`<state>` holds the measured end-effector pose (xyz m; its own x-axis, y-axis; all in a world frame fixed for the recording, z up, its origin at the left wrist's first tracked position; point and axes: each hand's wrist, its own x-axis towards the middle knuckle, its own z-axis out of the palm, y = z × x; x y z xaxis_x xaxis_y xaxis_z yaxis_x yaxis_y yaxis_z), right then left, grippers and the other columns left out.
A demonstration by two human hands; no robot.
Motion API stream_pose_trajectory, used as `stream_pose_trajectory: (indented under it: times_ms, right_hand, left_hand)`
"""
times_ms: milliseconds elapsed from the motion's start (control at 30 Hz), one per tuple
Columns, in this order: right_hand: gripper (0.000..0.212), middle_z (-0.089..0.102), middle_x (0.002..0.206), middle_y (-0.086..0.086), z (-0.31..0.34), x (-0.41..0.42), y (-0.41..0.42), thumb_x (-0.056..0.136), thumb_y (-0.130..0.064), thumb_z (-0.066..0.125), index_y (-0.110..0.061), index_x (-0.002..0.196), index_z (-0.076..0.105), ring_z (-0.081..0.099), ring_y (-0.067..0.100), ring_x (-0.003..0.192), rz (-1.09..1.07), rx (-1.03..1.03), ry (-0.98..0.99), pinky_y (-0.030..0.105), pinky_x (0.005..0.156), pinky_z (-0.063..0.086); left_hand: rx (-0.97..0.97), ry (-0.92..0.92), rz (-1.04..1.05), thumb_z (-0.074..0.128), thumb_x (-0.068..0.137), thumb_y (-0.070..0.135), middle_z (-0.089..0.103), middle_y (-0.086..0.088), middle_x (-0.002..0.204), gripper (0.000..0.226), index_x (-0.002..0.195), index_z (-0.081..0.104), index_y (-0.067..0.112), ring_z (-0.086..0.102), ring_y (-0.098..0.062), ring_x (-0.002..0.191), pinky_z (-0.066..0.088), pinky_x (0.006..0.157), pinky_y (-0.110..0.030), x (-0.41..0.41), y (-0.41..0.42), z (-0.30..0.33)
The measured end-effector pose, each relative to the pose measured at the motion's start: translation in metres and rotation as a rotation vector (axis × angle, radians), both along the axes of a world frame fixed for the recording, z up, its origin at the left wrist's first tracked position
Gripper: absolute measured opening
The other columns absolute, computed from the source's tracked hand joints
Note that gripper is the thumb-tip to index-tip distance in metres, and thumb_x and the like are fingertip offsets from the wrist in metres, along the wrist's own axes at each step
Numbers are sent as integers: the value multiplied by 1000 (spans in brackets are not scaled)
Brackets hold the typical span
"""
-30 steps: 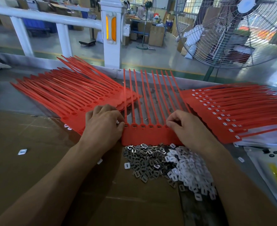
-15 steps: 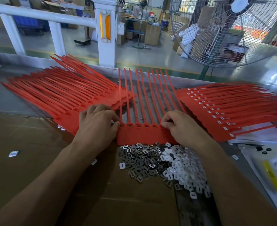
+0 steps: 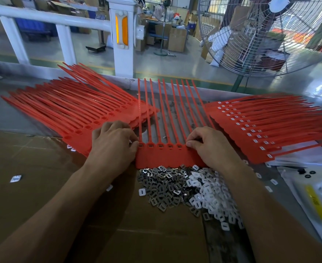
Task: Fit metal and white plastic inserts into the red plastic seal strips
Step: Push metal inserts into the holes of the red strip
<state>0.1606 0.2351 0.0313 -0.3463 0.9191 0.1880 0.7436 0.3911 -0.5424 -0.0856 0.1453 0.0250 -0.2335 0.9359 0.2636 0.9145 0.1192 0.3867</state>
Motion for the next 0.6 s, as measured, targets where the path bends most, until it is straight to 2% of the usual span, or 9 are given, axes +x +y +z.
stream_pose_trajectory:
  times_ms: [100, 167, 333, 433, 600]
  right_hand:
    - [12, 69, 94, -13, 0, 3, 0, 98, -20, 69, -27, 90, 73, 61, 0, 89, -12, -21, 63, 16, 71, 41]
    - [15, 71, 93, -14, 0, 8, -1, 99, -18, 66, -28, 90, 73, 63, -1, 87, -14, -51, 100, 17, 71, 43]
    - [17, 67, 103, -17, 2, 15, -5, 99, -17, 68, -32, 96, 77, 60, -4, 99, 40, -76, 60, 15, 83, 42]
    - [16, 64, 106, -13, 4, 16, -6, 97, -17, 71, -30, 98, 79, 60, 2, 102, 53, -69, 3, 22, 91, 45]
    - [13, 61, 100, -12, 3, 9, -8, 95, -18, 73, -30, 94, 78, 60, 3, 95, 29, -26, -20, 19, 84, 44]
  left_hand:
    - [-3, 4, 0, 59, 97, 42, 50, 13, 140, 21, 111, 73, 35, 29, -16, 137, 18, 113, -44, -1, 0, 0]
    - [-9, 6, 2, 59, 97, 42, 49, 13, 140, 21, 112, 72, 36, 29, -16, 137, 17, 113, -44, -1, 0, 0]
    - [18, -5, 2, 59, 97, 40, 52, 12, 139, 20, 108, 74, 35, 30, -16, 136, 18, 112, -43, 0, 0, 0]
    - [11, -5, 2, 59, 97, 40, 51, 12, 139, 20, 109, 74, 35, 29, -16, 136, 18, 112, -43, 0, -1, 0]
    - [7, -10, -2, 59, 97, 41, 51, 11, 139, 21, 110, 74, 34, 30, -16, 136, 18, 113, -44, 0, -1, 0]
